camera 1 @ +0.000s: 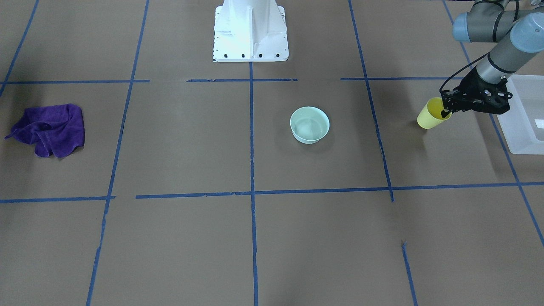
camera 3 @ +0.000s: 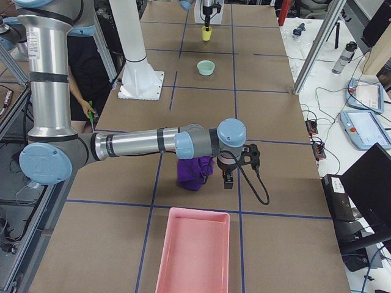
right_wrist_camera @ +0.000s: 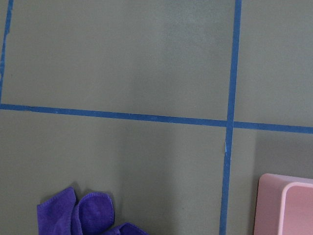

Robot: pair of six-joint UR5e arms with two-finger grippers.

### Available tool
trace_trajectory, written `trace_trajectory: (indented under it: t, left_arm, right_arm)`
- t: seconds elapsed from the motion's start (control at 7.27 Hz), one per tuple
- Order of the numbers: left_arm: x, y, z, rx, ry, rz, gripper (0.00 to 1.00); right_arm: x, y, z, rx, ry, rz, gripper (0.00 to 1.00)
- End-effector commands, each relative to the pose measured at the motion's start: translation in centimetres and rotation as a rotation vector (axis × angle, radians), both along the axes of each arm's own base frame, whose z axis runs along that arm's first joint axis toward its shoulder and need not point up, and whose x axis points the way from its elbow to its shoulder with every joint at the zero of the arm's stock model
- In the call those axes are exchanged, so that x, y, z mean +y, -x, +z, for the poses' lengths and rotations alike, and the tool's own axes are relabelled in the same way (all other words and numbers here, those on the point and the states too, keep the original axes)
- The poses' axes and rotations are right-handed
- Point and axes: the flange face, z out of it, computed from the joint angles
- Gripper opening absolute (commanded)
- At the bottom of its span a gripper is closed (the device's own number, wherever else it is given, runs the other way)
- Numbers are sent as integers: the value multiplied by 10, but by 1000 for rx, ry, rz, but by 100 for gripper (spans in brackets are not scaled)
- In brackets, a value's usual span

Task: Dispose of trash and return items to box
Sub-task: 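Lift the yellow cup with the left gripper while the right gripper reaches the cloth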

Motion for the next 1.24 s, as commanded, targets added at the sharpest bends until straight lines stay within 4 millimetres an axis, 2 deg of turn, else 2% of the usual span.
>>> trace_trajectory:
  t: [0.0,0.14,0.28,0.41,0.55,0.69,0.83,0.96,1.1]
  left_arm:
    - [-15,47,-33,0,48,-73,0]
    - [-26,59,-55,-27,33,-64,0]
    - [-53,86,-80,-52,5,-84,0]
    - [-83,121,-105,-81,-28,-109,0]
    - [-102,145,-123,-109,-45,-113,0]
    - [-107,166,-121,-135,-67,-86,0]
    - [-108,176,-115,-149,-84,-60,0]
    - [-108,183,-114,-150,-93,-61,0]
    - [-109,195,-113,-154,-93,-82,0]
  right_arm:
    - [2,32,-4,10,67,39,100]
    - [28,38,17,12,61,57,100]
    - [49,57,28,22,26,113,100]
    - [59,93,21,-15,40,146,100]
    - [64,130,19,-9,39,114,100]
    - [67,165,15,16,40,97,100]
    - [66,199,6,41,38,98,100]
    - [74,218,8,49,40,62,100]
    - [81,228,12,57,49,36,100]
